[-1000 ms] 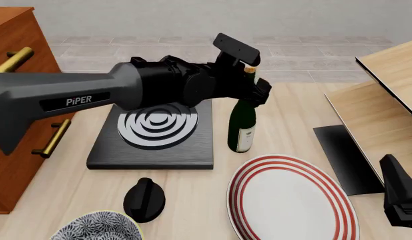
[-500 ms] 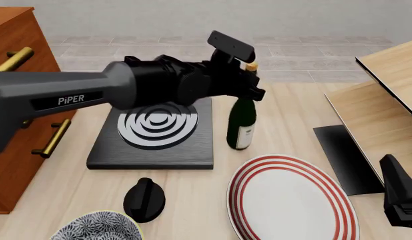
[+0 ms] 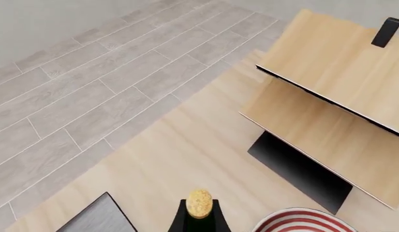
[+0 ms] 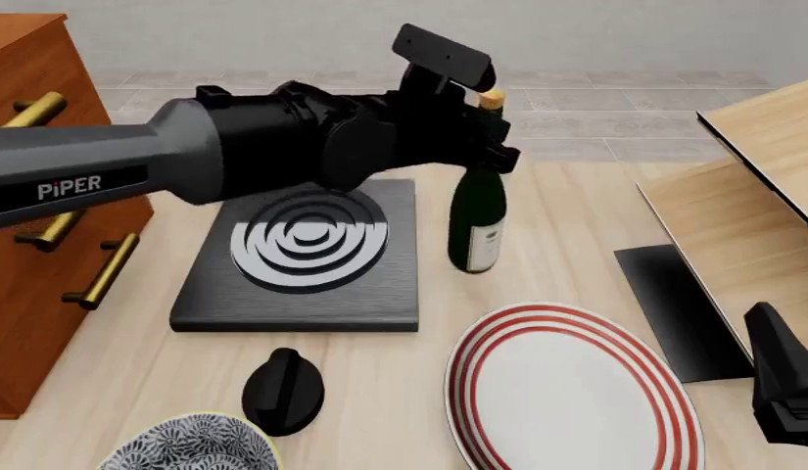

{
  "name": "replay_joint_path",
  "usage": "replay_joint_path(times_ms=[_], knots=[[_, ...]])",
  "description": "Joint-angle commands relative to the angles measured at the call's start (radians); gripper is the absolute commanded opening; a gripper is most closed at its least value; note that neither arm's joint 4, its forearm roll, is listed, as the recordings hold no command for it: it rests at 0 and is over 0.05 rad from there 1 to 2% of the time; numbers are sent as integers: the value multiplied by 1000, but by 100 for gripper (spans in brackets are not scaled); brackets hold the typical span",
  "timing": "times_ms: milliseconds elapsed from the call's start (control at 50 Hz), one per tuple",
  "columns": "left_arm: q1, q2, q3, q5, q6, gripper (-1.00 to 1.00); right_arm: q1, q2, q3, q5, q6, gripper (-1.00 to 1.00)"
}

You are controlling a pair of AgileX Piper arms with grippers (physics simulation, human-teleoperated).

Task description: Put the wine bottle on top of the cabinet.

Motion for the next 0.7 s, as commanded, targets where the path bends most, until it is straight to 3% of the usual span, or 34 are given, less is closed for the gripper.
replay_joint_path(times_ms=[20,560,700], knots=[[-30,-78,23,14,32,-100,0,0,0,0,0,100],[-54,-262,19,133,31,-100,0,0,0,1,0,100],[-51,-303,45,121,17,-100,0,0,0,1,0,100]])
